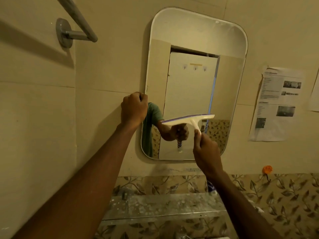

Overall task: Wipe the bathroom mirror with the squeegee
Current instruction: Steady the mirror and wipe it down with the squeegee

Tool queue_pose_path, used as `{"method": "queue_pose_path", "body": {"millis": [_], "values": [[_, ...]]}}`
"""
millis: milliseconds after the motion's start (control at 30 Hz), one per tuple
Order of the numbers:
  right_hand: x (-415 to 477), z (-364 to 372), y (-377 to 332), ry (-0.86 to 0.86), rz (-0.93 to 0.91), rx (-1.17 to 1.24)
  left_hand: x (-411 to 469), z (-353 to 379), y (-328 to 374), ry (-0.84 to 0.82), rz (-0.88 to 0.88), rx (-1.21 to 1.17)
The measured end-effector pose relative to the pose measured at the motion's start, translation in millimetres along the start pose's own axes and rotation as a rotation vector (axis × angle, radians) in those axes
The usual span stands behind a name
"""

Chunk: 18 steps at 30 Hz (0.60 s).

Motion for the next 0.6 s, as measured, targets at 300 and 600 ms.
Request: {"method": "queue_pose_path", "body": {"millis": [300, 600], "values": [[-85.7, -5.9, 62.8, -0.168, 0.184, -0.091, -5.7, 2.3, -5.4, 0.009, -0.041, -0.018], [-47.9, 11.8, -35.5, -0.296, -0.372, -0.167, -12.8, 7.4, -13.9, 0.007, -0.111, -0.1]]}}
Point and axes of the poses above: each hand's wrist, its own x-axis towards the middle knuckle, its own z-axis out of the palm, y = z × x, the point moved 8 cm from there along x, towards the middle knuckle, and after that the axes turned 10 degrees about y, right-handed, at the moved point
